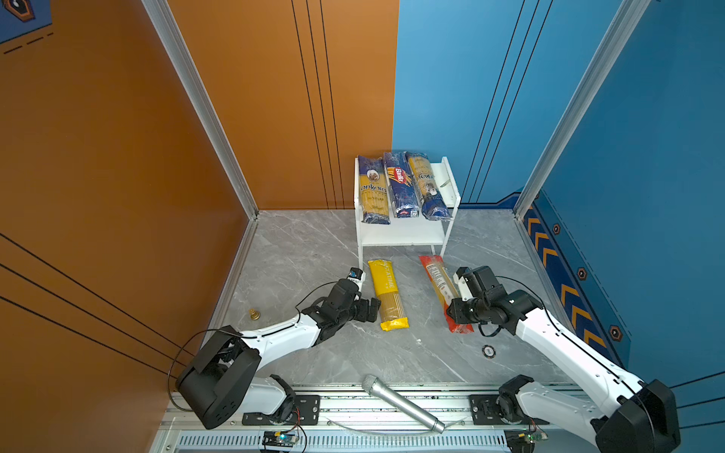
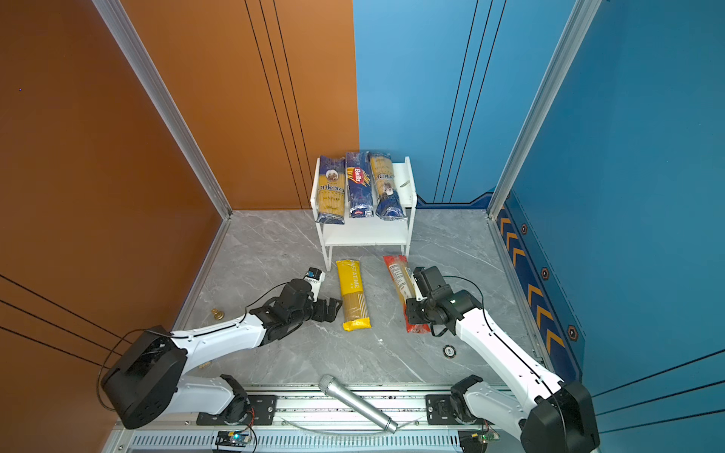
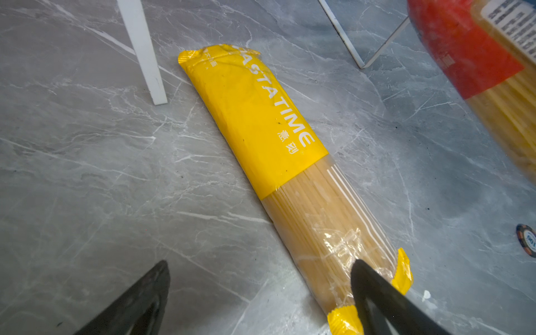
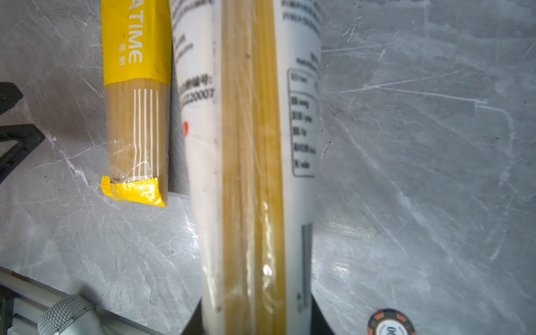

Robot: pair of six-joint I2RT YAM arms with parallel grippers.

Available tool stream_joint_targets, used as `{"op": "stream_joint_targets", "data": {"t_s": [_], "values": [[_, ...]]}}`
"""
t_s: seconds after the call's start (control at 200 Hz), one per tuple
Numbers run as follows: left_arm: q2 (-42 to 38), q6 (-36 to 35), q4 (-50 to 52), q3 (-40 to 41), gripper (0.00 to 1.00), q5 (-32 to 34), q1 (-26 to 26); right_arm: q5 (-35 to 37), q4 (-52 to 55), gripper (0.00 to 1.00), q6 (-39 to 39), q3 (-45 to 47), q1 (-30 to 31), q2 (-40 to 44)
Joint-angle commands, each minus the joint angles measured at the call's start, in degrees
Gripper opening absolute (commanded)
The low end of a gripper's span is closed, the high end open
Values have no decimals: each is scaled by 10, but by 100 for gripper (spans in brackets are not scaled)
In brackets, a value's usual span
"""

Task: Arrange pasta packages on shelves
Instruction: Pick up the pasta bag from the center of the table.

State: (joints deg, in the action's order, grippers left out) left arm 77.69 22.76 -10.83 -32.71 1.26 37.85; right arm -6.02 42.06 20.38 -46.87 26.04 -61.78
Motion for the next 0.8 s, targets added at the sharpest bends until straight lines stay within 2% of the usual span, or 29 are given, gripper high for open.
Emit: {"op": "stream_joint_targets", "data": {"t_s": [0.0, 0.21, 0.466, 0.646, 0.796], "values": [[0, -5, -4, -10, 98, -5, 6, -6, 10, 0, -17, -45, -10, 31], [-1, -6, -4, -10, 98, -5, 5, -50, 28, 0, -34, -67, -9, 61], [1, -3, -5, -11, 98, -7, 6, -86, 20, 0, -16, -94, -9, 85], [2, -4, -4, -14, 98, -9, 6, -113, -32, 0, 16, -84, -3, 91], [3, -4, -4, -15, 98, -10, 6, -102, -85, 0, 41, -78, 16, 79]]}}
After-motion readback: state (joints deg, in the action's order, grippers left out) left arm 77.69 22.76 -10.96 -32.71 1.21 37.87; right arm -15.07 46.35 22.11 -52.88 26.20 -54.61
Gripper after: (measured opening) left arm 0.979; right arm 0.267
